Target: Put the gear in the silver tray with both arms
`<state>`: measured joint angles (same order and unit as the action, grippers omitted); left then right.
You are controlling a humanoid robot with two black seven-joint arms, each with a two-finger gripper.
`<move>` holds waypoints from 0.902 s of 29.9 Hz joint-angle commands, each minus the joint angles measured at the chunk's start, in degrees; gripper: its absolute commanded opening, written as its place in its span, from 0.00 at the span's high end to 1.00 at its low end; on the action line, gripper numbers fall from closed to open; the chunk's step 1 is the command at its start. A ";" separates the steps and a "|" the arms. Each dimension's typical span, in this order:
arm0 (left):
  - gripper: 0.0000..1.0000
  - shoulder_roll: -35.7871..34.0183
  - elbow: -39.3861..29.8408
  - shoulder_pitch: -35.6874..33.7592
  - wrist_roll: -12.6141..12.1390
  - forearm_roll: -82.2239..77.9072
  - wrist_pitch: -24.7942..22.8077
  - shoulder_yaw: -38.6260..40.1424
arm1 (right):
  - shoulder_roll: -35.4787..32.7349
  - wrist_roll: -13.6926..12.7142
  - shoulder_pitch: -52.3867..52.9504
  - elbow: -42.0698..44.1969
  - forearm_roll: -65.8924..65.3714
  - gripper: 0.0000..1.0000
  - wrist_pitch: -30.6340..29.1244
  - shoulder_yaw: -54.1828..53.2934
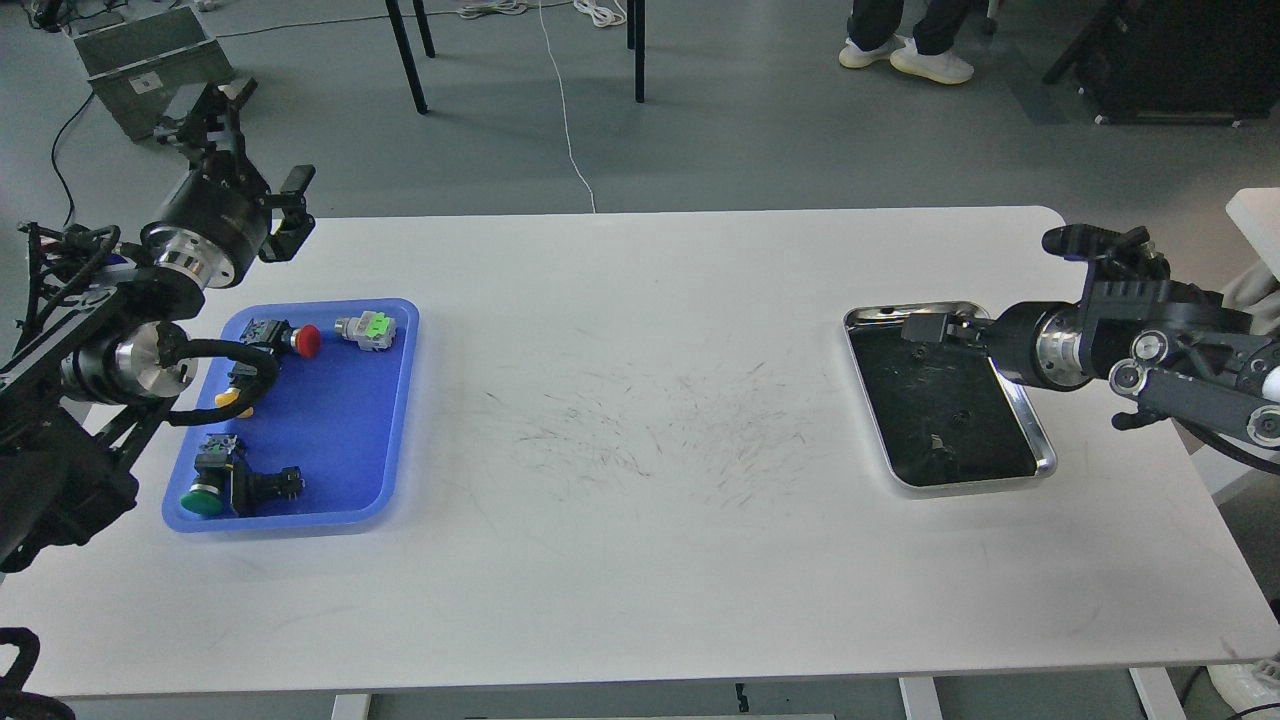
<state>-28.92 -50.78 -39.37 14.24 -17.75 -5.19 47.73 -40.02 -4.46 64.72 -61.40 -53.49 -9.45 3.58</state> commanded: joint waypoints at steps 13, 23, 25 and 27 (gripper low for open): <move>0.02 2.98 0.68 -4.75 -2.55 0.26 2.11 0.00 | 10.05 2.17 -3.37 19.74 31.04 0.04 0.14 -41.17; 0.02 8.79 2.26 -7.21 -2.90 3.16 6.95 1.67 | 13.39 3.57 -12.85 19.48 67.45 0.04 -2.66 -49.36; 0.02 9.05 3.14 -6.95 -2.73 3.16 6.95 1.93 | 15.31 4.54 -16.98 19.22 67.99 0.03 -7.13 -52.34; 0.02 9.84 4.89 -6.86 -2.29 3.34 6.69 2.02 | 16.64 4.46 -20.41 19.30 67.99 0.02 -10.22 -55.24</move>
<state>-19.96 -47.89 -46.52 11.44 -14.68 1.65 49.55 -25.33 -0.32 49.35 -42.01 13.82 -15.02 -47.75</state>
